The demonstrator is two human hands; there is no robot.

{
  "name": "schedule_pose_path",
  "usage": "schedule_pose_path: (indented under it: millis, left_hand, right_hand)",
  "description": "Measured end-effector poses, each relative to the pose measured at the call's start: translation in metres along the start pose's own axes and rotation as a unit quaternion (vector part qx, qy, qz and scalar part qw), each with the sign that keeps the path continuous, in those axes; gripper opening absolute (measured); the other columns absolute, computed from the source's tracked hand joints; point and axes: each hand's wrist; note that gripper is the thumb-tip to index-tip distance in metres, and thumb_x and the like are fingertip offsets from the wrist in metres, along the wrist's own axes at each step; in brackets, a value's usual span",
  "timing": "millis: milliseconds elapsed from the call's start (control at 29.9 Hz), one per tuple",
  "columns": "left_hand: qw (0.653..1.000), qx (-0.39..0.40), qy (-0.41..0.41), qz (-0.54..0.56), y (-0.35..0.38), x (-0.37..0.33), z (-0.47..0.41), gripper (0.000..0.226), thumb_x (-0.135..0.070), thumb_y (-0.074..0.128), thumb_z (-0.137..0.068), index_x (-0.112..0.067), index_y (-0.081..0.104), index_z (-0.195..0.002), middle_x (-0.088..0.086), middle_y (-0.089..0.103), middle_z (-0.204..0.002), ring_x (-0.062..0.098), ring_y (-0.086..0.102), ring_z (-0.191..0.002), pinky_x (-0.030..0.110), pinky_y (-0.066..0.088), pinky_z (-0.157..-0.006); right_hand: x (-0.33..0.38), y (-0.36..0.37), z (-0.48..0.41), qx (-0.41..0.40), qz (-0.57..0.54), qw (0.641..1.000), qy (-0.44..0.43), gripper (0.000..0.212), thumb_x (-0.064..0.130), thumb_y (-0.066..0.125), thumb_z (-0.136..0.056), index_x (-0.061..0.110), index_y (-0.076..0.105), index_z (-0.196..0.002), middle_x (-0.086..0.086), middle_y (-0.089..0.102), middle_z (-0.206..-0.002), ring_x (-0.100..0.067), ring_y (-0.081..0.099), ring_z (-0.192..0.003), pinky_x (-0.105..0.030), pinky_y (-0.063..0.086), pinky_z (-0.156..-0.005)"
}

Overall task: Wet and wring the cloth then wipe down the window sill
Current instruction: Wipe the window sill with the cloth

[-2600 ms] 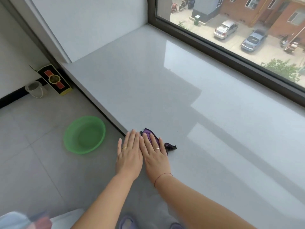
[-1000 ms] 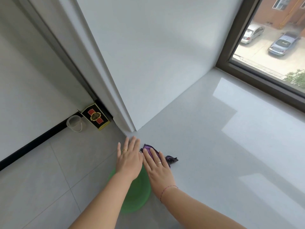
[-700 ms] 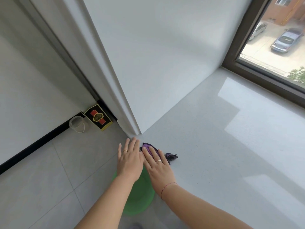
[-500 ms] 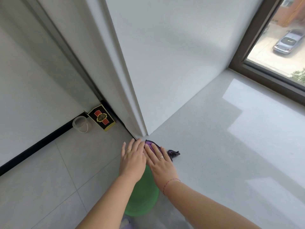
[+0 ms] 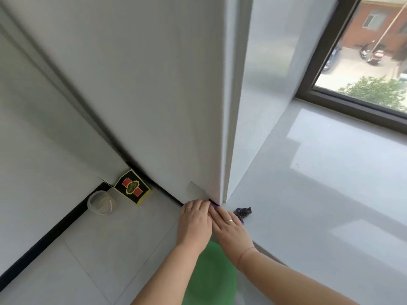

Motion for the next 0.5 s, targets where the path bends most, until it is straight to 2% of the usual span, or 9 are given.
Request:
schedule_pose_path:
  millis: [67, 167, 301, 335, 402, 435, 502]
  left_hand:
    - [0.999, 0.017, 0.035, -0.001, -0.006, 0.018, -0.007, 0.038, -0.014, 0.044, -0.090, -0.015, 0.055, -0.126, 0.001, 0.058, -0.127, 0.021, 0.050, -0.121, 0.034, 0.031, -0.108]
    - [0.994, 0.057, 0.090, -0.034, -0.012, 0.054, -0.017, 0.045, -0.021, 0.036, -0.093, -0.019, 0.038, -0.138, -0.004, 0.043, -0.141, 0.014, 0.035, -0.132, 0.029, 0.019, -0.114]
    - [0.984, 0.094, 0.125, -0.084, -0.017, 0.090, -0.021, 0.056, -0.020, 0.038, -0.094, -0.018, 0.019, -0.147, -0.002, 0.022, -0.155, 0.016, 0.018, -0.142, 0.036, 0.010, -0.118]
    - [0.983, 0.099, 0.127, -0.091, -0.016, 0.096, -0.021, 0.059, -0.020, 0.038, -0.094, -0.018, 0.014, -0.148, -0.001, 0.017, -0.157, 0.017, 0.013, -0.144, 0.038, 0.007, -0.119]
    - [0.983, 0.100, 0.127, -0.092, -0.014, 0.105, -0.019, 0.064, -0.019, 0.039, -0.094, -0.017, 0.008, -0.150, -0.001, 0.010, -0.159, 0.018, 0.006, -0.146, 0.040, 0.004, -0.119]
    - [0.983, 0.100, 0.124, -0.089, -0.013, 0.107, -0.016, 0.066, -0.019, 0.040, -0.094, -0.017, 0.006, -0.150, -0.001, 0.008, -0.160, 0.018, 0.004, -0.147, 0.040, 0.003, -0.119]
    - [0.984, 0.102, 0.117, -0.086, -0.009, 0.111, -0.008, 0.071, -0.018, 0.044, -0.092, -0.016, 0.003, -0.150, -0.001, 0.006, -0.160, 0.018, 0.001, -0.147, 0.040, 0.000, -0.118]
  right_hand:
    - [0.018, -0.003, -0.017, -0.008, -0.003, 0.998, 0.059, 0.079, 0.028, 0.086, -0.044, 0.022, 0.066, -0.120, 0.005, 0.063, -0.126, -0.016, 0.061, -0.114, -0.029, 0.052, -0.091]
    - [0.044, -0.005, -0.037, -0.013, -0.015, 0.989, 0.145, 0.085, 0.021, 0.087, -0.042, 0.018, 0.064, -0.123, 0.002, 0.061, -0.129, -0.017, 0.061, -0.115, -0.031, 0.052, -0.092]
    - [0.069, -0.006, -0.057, -0.035, -0.036, 0.969, 0.240, 0.081, 0.015, 0.083, -0.050, 0.012, 0.059, -0.128, -0.003, 0.059, -0.132, -0.019, 0.061, -0.114, -0.034, 0.050, -0.093]
    - [0.073, -0.006, -0.063, -0.038, -0.039, 0.964, 0.262, 0.079, 0.015, 0.079, -0.059, 0.011, 0.053, -0.134, -0.005, 0.054, -0.138, -0.021, 0.057, -0.120, -0.035, 0.046, -0.098]
    - [0.078, 0.000, -0.073, -0.025, -0.062, 0.960, 0.274, 0.074, 0.013, 0.056, -0.083, 0.011, 0.023, -0.149, -0.006, 0.026, -0.156, -0.022, 0.030, -0.139, -0.037, 0.023, -0.113]
    - [0.078, 0.004, -0.079, -0.012, -0.079, 0.959, 0.274, 0.071, 0.012, 0.045, -0.089, 0.013, 0.009, -0.151, -0.004, 0.012, -0.159, -0.021, 0.016, -0.143, -0.038, 0.012, -0.115]
    - [0.080, 0.009, -0.088, -0.009, -0.092, 0.957, 0.277, 0.069, 0.013, 0.037, -0.092, 0.014, 0.000, -0.151, -0.001, 0.002, -0.160, -0.020, 0.005, -0.145, -0.037, 0.005, -0.115]
Point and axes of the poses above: each hand's wrist, its own z-axis away from the middle knuckle, its own y-axis out of the palm, x = y × z
